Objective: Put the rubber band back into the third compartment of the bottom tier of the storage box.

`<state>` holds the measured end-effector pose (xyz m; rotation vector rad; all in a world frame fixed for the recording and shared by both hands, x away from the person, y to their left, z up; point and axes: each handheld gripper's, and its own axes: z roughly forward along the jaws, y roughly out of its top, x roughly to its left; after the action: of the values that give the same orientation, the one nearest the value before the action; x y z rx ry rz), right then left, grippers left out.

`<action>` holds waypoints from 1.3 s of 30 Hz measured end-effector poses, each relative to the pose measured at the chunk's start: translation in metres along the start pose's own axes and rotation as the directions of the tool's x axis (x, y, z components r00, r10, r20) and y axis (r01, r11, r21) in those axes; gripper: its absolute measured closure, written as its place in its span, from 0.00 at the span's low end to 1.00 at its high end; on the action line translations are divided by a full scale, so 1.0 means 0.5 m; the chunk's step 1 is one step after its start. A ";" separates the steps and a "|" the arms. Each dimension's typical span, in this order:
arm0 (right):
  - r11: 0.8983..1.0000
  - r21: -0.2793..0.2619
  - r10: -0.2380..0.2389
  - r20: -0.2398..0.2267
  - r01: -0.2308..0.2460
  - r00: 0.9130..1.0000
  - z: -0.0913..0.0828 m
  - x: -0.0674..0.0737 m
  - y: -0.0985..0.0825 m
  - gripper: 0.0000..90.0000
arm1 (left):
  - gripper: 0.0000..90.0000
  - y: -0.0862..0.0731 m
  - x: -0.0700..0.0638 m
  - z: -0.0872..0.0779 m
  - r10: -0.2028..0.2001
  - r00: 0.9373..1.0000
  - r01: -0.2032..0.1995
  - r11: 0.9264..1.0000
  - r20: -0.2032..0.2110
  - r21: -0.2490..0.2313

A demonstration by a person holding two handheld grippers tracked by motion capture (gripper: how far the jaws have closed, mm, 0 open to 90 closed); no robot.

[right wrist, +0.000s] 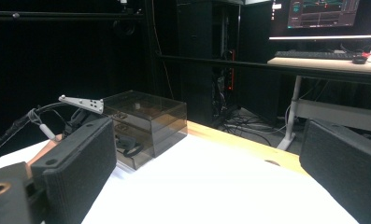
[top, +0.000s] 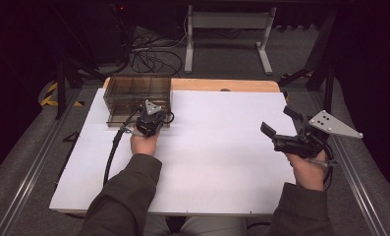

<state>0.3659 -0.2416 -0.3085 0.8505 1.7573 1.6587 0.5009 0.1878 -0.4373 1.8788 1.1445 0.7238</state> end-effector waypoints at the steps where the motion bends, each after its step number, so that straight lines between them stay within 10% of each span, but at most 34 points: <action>1: 1.000 0.001 0.000 0.002 0.000 1.000 0.000 -0.001 -0.001 0.05 | 0.95 0.000 -0.001 0.001 0.003 1.000 -0.003 1.000 -0.004 -0.001; 39: 1.000 0.006 0.005 0.004 -0.005 1.000 0.002 -0.004 -0.004 0.05 | 0.95 -0.023 0.029 0.038 -0.043 0.996 0.046 0.998 -0.072 0.051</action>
<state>0.3676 -0.2426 -0.3107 0.8606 1.7599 1.6549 0.5169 0.1977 -0.4558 1.8781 1.2574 0.7474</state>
